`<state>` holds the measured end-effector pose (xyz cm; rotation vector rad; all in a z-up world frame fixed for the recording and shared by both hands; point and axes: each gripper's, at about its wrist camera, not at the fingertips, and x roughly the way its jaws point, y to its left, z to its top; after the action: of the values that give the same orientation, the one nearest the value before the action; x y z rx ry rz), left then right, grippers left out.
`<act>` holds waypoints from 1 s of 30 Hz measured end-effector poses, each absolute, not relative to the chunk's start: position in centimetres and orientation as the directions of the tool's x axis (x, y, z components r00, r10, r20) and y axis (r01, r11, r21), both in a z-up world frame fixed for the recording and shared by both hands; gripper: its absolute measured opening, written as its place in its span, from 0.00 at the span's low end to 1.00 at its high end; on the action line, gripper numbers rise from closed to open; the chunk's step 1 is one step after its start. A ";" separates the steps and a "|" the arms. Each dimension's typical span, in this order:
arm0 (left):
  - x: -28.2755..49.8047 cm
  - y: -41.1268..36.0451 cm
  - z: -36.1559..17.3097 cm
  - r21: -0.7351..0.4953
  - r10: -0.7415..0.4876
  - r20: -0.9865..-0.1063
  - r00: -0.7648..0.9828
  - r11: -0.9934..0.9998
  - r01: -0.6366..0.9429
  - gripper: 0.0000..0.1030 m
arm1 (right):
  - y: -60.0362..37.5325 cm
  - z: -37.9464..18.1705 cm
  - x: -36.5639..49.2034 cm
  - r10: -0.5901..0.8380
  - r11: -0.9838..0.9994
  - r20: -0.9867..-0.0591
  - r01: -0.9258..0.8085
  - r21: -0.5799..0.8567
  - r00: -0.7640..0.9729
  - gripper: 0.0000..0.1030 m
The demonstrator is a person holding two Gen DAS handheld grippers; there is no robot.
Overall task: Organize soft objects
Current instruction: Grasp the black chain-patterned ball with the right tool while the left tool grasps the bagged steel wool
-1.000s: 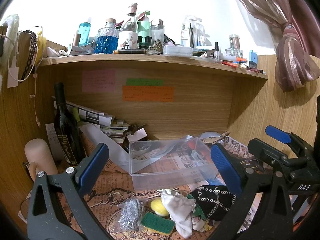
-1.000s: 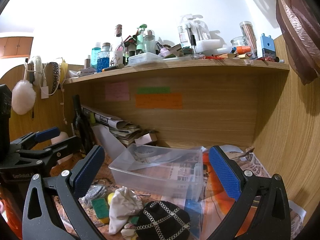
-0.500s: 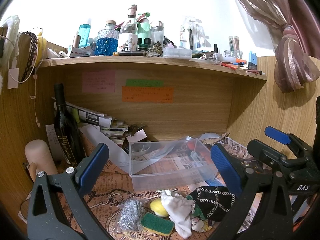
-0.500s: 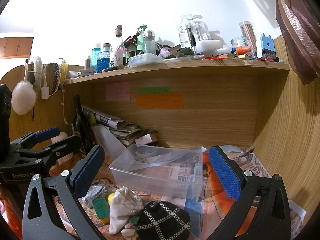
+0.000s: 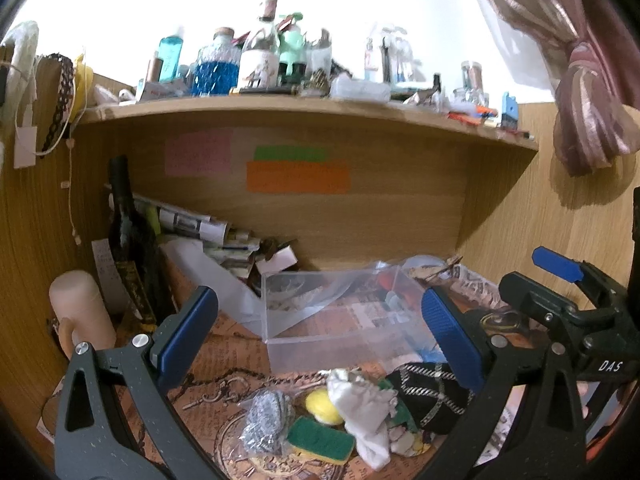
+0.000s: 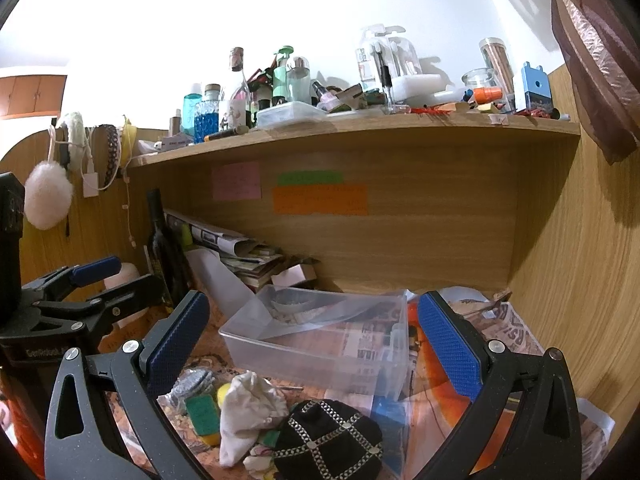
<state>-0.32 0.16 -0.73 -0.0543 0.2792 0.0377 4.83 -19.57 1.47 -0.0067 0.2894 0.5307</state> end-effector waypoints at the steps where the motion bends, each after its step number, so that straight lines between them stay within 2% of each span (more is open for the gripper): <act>1: -0.1 0.4 -1.1 -0.049 0.034 -0.292 0.956 0.997 -0.051 1.00 | -19.6 1.3 5.0 0.497 0.864 -0.284 -0.500 0.066 0.820 1.00; 12: 2.9 5.2 -7.9 -0.100 0.082 -0.529 0.845 0.982 -0.158 1.00 | -20.4 -4.2 8.4 0.437 0.883 -0.504 -0.461 0.086 0.745 1.00; 19: 4.3 7.6 -11.7 -0.149 0.082 -0.630 0.772 0.963 -0.224 1.00 | -21.4 -8.0 10.0 0.391 0.899 -0.632 -0.426 0.106 0.669 1.00; 20: 4.5 7.9 -12.1 -0.162 0.074 -0.641 0.764 0.960 -0.229 0.98 | -21.5 -8.3 10.1 0.388 0.900 -0.644 -0.422 0.109 0.659 1.00; 22: 4.8 8.2 -12.9 -0.177 0.058 -0.662 0.747 0.957 -0.231 0.85 | -21.6 -9.0 10.4 0.382 0.901 -0.670 -0.418 0.116 0.637 0.99; 28: 5.6 8.4 -15.1 -0.232 -0.010 -0.702 0.712 0.949 -0.215 0.72 | -21.8 -10.8 11.3 0.391 0.896 -0.726 -0.413 0.161 0.566 0.79; 30: 5.6 8.2 -15.3 -0.243 -0.026 -0.700 0.714 0.949 -0.203 0.64 | -21.9 -11.1 11.4 0.408 0.890 -0.730 -0.416 0.185 0.549 0.65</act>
<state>5.60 8.20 -15.30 -0.3148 0.7726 0.1001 11.37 -21.94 -11.08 -0.0099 0.8614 0.4877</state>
